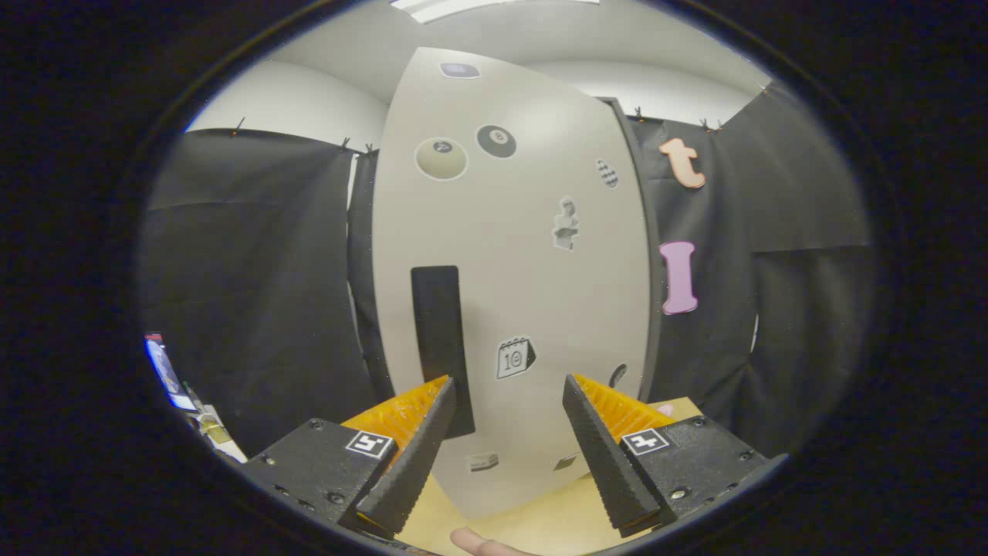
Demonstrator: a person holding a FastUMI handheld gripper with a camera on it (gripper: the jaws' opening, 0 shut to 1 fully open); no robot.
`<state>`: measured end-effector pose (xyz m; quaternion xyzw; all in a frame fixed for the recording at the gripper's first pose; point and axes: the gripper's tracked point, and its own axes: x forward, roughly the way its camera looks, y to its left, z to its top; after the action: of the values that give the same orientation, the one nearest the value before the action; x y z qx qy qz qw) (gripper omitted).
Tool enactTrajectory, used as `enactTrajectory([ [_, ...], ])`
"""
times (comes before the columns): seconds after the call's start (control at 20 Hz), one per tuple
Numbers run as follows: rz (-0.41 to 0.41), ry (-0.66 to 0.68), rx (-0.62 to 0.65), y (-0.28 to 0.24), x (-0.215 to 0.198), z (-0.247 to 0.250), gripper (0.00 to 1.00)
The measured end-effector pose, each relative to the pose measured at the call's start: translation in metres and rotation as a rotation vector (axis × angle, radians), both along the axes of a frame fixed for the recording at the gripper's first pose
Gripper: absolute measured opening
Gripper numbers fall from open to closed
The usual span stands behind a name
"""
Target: Open the shoe cabinet door, grab the shoes and put them into the shoe cabinet, then close the shoe cabinet door.
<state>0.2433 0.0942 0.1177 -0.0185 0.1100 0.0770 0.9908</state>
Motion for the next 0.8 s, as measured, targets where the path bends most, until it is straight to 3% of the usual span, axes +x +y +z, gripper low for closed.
enactTrajectory([
  [0.3,-0.019,-0.058,-0.081,0.023,-0.021,-0.007,0.93],
  [0.8,-0.007,-0.053,0.052,0.037,-0.089,-0.019,0.93],
])
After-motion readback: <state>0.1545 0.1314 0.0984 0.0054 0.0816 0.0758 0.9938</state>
